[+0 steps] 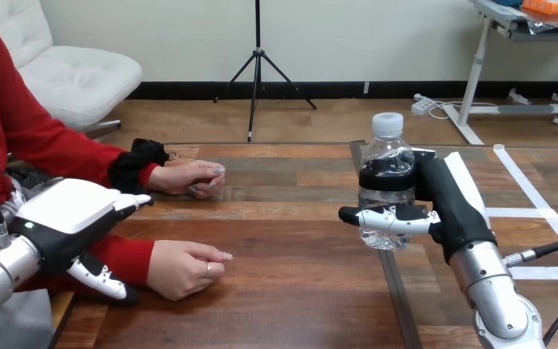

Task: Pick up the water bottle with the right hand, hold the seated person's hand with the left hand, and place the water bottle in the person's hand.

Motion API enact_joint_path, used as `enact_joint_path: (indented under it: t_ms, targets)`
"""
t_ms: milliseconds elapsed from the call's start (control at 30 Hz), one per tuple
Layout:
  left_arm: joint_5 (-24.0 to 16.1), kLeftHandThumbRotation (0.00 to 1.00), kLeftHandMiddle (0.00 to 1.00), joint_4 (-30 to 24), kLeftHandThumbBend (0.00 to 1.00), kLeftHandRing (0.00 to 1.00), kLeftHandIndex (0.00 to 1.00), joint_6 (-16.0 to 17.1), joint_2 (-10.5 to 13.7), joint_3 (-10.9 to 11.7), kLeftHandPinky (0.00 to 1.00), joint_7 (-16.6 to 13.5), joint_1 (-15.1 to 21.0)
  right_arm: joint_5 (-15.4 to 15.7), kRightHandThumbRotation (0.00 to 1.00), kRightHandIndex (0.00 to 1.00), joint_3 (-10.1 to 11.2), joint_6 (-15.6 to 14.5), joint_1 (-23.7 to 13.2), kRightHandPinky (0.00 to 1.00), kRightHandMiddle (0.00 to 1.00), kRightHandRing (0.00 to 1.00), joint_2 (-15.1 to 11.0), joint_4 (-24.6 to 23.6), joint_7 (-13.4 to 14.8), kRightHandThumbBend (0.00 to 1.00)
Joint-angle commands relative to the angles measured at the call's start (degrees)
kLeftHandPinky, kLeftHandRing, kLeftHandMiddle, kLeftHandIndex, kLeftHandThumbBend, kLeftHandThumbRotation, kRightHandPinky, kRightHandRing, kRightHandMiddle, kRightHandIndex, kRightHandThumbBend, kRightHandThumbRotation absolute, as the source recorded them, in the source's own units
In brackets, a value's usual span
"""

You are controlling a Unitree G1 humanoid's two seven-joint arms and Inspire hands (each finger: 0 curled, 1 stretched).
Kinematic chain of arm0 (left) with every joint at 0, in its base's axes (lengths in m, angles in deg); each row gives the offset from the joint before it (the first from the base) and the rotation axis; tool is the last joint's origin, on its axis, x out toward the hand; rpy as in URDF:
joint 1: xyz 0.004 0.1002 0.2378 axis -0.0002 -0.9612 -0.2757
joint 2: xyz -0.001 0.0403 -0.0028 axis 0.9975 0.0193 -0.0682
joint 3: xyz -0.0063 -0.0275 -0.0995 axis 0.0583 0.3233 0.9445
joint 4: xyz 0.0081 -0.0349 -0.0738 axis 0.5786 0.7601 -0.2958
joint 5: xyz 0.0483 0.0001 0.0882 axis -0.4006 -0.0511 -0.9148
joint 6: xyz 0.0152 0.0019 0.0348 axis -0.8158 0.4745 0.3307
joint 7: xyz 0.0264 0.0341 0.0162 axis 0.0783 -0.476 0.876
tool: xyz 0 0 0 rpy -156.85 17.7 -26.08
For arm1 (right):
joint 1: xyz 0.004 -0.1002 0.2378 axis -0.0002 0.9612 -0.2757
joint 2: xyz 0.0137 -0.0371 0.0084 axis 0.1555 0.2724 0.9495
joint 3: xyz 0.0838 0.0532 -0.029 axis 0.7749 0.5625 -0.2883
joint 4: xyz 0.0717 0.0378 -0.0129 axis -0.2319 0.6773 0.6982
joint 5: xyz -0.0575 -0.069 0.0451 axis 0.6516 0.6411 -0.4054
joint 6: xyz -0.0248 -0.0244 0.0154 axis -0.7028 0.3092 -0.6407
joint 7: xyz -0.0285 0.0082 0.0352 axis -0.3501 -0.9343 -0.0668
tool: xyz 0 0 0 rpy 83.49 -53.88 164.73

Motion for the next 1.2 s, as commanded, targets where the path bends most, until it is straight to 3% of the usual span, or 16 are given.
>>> enact_joint_path:
  t_ms: [0,667,1167]
  targets:
    - [0.41,0.41,0.87,0.58,1.0,0.85,0.89,-0.84,0.37,-1.17,0.79,-1.86,5.4,-1.03,0.0,0.48,1.65,-0.08,-2.44,0.24,0.41,0.3,-1.04,-4.68,0.11,0.89]
    - [2.33,0.35,0.86,2.03,1.0,0.82,0.87,-2.84,-1.64,-3.41,0.78,7.4,7.18,-1.06,0.0,0.48,2.01,-2.52,-1.89,0.23,0.4,0.3,-1.02,-8.49,-0.01,0.89]
    - [1.1,0.34,0.79,2.36,1.0,0.75,0.79,-5.18,-3.52,-5.78,0.72,8.91,7.62,-1.36,0.0,0.47,2.36,-3.37,-1.55,0.23,0.41,0.29,-1.02,-10.8,-0.44,0.89]
